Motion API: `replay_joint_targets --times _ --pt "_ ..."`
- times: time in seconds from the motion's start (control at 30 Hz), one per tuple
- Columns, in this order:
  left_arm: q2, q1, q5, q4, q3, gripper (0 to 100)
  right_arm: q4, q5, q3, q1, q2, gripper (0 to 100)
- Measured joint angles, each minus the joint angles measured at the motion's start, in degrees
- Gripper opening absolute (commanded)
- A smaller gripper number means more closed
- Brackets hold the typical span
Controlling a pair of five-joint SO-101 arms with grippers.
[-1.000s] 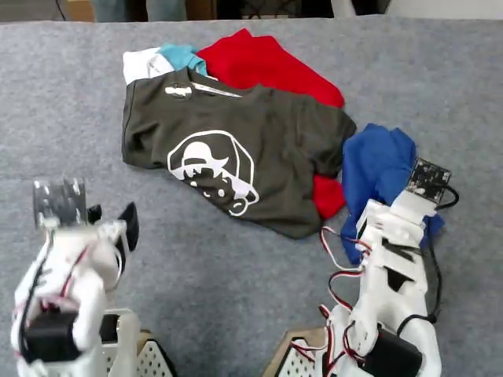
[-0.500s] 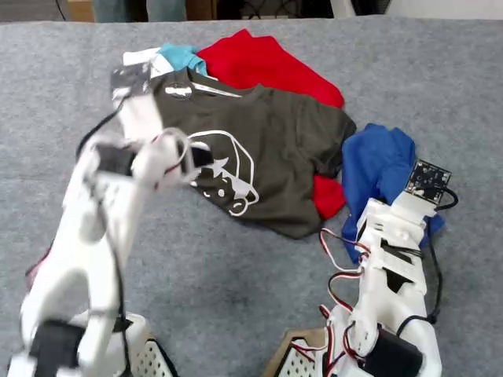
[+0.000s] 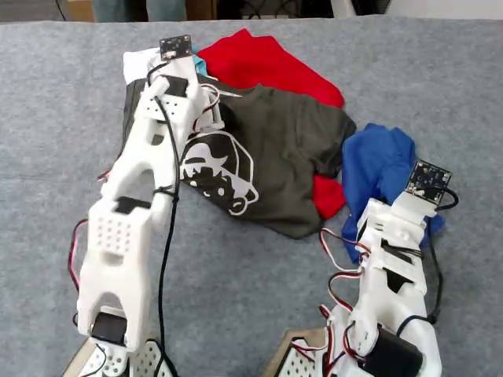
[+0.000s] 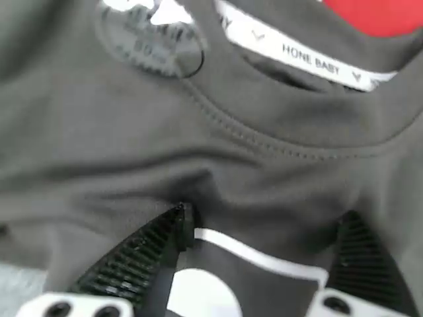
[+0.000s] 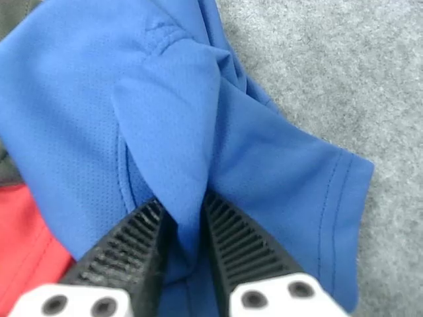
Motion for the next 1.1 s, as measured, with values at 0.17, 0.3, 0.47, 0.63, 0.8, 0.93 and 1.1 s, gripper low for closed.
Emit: replay_joint_targets --times 0.17,0.3,0.47,0.63,0.8,0.93,1.1 --pt "15.3 -0.9 0.0 1.8 -18.5 26 0.0 0.0 0.0 0.0 0.0 1.5" --pt "24.6 -1.4 -2.0 3.3 -29.6 12 0.0 0.0 0.0 0.9 0.0 1.5" --pt "31.3 -1.2 -4.1 8.6 -41.4 3 0.0 0.0 0.0 1.2 0.0 1.5" --pt "33.4 -2.1 -4.2 14.3 -47.9 3 0.0 0.0 0.0 1.2 0.0 1.5" --pt "33.3 -9.7 -10.0 19.2 -50.4 3 -0.1 0.0 0.0 1.2 0.0 1.5" --pt "32.2 -19.7 -17.7 22.1 -50.4 3 -0.2 0.0 0.0 1.2 0.0 1.5" --pt "29.8 -33.3 -21.0 22.4 -49.6 3 -0.2 0.0 0.0 1.2 0.0 1.5"
